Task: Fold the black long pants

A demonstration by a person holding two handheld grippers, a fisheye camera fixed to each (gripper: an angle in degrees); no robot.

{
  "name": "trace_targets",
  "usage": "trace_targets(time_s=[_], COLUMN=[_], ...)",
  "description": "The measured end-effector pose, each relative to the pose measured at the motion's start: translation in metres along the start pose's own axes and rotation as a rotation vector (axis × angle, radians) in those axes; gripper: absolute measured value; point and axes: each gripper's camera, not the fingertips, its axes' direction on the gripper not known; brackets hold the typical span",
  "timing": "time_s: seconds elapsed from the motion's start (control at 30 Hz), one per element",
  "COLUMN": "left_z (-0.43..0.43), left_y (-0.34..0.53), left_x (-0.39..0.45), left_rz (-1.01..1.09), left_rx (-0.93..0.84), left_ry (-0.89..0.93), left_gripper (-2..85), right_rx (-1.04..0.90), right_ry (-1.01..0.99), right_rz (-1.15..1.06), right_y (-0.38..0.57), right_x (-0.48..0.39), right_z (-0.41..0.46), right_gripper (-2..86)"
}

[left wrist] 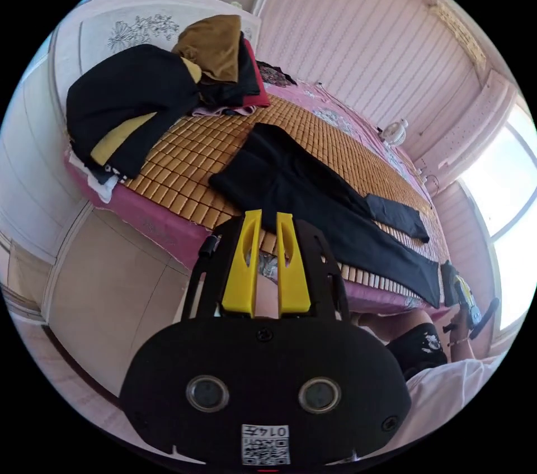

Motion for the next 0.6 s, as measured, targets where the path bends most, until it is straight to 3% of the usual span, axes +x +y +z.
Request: trace_targets(time_s=[0.3, 0.6], left_z=[0.005, 0.052], left_y=[-0.015, -0.052], left_x=[-0.109, -0.131], left_rz=[-0.199, -0.012], left_rx=[0.044, -0.033], left_ry=[0.089, 0.035], left_gripper=[5.2, 7.2], right_rx=[0.009, -0.091], right_ry=[-0.381, -0.583], right_rz=[-0.434, -0.562], right_y=[-0.108, -0.243], right_x=[-0.175, -0.350], right_z=[0.066, 0.188], right_gripper=[6.2, 8.1])
